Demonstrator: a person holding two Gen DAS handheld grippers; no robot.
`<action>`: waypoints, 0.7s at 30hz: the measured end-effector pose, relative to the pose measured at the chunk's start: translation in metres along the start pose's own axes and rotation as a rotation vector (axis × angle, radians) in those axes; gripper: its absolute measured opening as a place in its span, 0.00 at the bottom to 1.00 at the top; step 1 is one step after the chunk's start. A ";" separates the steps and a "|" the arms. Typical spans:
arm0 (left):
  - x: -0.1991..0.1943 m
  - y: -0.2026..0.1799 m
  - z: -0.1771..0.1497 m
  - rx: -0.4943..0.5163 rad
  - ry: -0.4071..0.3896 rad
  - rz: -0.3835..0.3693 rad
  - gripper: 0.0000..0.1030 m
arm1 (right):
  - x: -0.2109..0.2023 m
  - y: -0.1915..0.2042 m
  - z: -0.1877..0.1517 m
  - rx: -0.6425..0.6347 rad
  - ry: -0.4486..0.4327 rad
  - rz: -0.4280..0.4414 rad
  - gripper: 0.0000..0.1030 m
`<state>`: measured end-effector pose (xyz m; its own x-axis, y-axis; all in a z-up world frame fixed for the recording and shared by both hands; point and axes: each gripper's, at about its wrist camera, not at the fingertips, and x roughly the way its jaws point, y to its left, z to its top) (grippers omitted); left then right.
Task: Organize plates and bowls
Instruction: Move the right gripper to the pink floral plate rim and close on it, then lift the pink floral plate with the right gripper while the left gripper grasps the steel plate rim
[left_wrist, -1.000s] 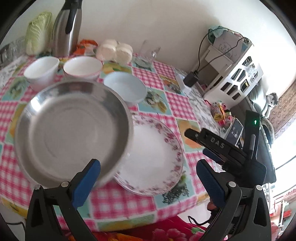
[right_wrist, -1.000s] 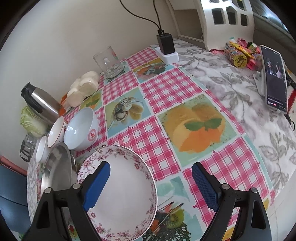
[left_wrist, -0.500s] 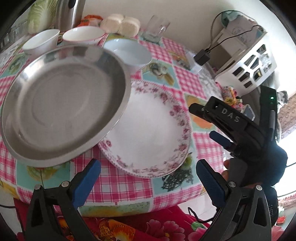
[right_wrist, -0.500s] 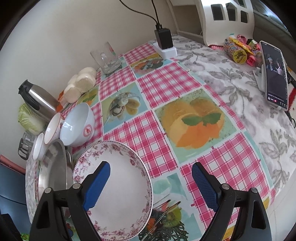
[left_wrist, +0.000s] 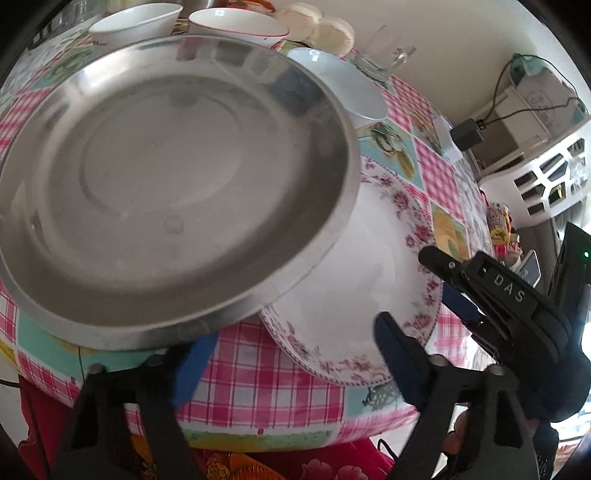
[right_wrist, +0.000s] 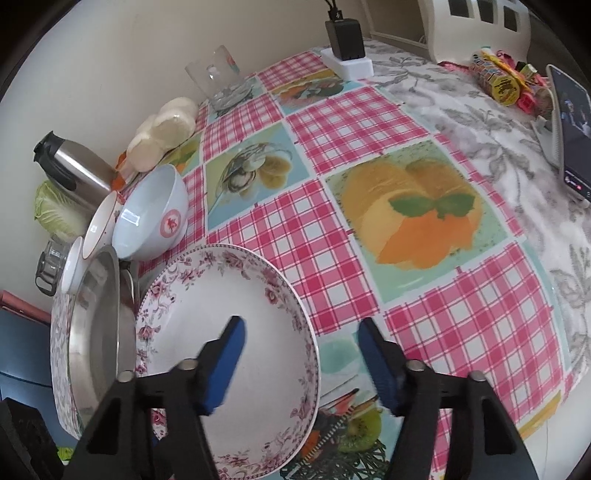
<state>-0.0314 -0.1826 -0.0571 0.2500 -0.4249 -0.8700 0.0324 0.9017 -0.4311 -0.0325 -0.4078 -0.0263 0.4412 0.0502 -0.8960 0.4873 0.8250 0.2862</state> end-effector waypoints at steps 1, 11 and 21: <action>0.002 0.002 0.000 -0.013 0.003 0.001 0.77 | 0.001 0.001 0.000 -0.006 0.001 0.001 0.52; 0.005 0.007 0.004 -0.044 -0.046 0.022 0.41 | 0.010 0.007 0.002 -0.062 -0.004 -0.005 0.27; 0.006 0.013 0.006 -0.065 -0.091 0.077 0.20 | 0.014 0.004 0.004 -0.065 -0.002 -0.021 0.17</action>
<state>-0.0234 -0.1726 -0.0664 0.3364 -0.3427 -0.8771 -0.0525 0.9232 -0.3808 -0.0216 -0.4061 -0.0364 0.4332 0.0309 -0.9008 0.4466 0.8608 0.2443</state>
